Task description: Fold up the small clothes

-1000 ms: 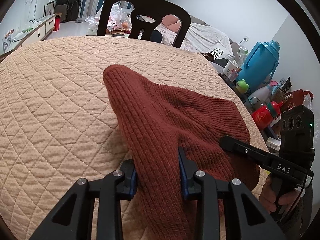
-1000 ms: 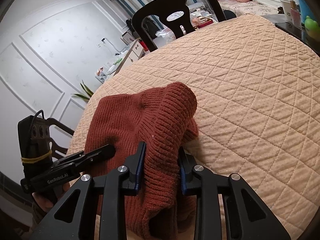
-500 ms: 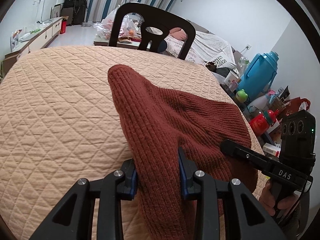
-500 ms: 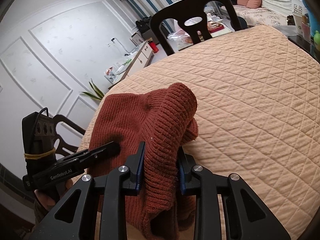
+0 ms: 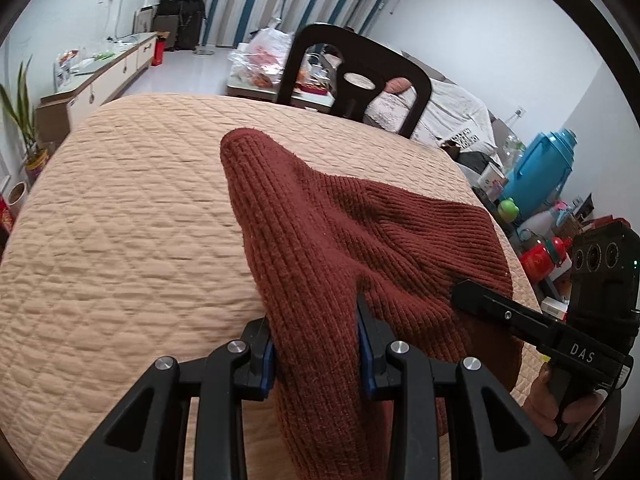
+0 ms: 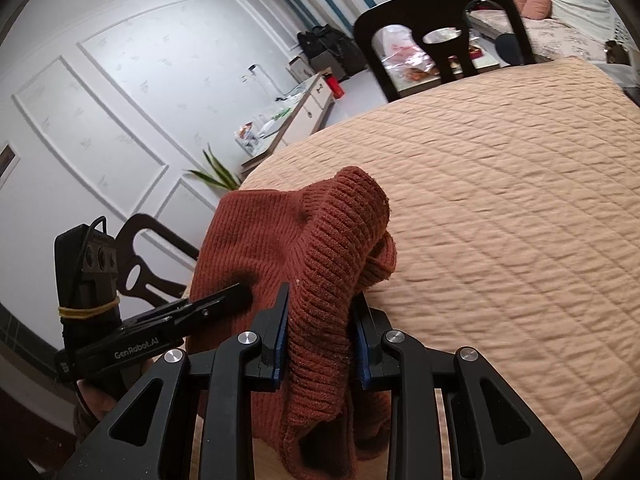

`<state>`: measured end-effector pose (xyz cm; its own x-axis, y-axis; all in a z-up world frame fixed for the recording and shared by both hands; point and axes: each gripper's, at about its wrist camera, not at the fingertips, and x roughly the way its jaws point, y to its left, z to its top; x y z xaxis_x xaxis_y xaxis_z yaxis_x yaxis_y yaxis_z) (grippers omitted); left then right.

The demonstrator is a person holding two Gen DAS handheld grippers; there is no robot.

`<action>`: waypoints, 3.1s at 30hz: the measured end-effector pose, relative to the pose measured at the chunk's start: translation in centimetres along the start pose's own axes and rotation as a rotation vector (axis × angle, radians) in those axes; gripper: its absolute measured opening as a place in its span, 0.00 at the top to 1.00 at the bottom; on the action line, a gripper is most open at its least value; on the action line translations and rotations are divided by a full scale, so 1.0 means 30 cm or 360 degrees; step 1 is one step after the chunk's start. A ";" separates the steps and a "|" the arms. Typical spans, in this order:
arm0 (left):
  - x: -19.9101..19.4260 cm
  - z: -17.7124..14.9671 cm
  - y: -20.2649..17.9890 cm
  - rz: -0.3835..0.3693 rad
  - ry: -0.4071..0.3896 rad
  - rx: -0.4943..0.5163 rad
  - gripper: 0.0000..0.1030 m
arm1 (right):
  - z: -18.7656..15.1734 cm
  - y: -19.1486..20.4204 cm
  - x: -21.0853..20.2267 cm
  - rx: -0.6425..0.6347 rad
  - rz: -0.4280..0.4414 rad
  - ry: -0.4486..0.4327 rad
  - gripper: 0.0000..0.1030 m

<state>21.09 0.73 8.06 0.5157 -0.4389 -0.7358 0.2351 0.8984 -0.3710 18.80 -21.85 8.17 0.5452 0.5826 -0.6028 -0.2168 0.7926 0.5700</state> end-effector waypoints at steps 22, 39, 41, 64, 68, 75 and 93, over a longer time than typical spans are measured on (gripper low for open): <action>-0.109 0.015 0.341 0.0202 -0.0039 -0.0206 0.66 | -0.017 0.257 0.297 -0.0045 0.0183 0.0176 0.75; -0.051 -0.014 0.414 0.0318 0.0001 -0.0162 0.56 | -0.071 0.250 0.388 -0.0182 -0.0043 0.0190 0.73; -0.053 -0.020 0.420 0.0326 -0.0005 -0.0164 0.48 | -0.072 0.250 0.384 -0.0198 -0.0069 0.0183 0.69; -0.269 -0.323 0.324 0.0646 -0.0232 -0.0066 0.10 | -0.274 0.432 0.222 -0.0566 -0.0445 -0.0008 0.38; -0.273 -0.387 0.314 0.0669 -0.0205 -0.0084 0.09 | -0.332 0.433 0.195 -0.0575 -0.0524 0.0007 0.37; -0.241 -0.445 0.262 0.0720 -0.0138 -0.0009 0.08 | -0.419 0.413 0.187 -0.0580 -0.0611 0.0108 0.37; -0.162 -0.488 0.238 0.0700 -0.0057 0.0028 0.01 | -0.491 0.383 0.191 -0.0572 -0.0772 0.0154 0.36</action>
<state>8.20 9.01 0.70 0.5982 -0.0137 -0.8012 0.0005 0.9999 -0.0168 7.49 -6.75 3.05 0.5777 0.1402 -0.8041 -0.2308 0.9730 0.0039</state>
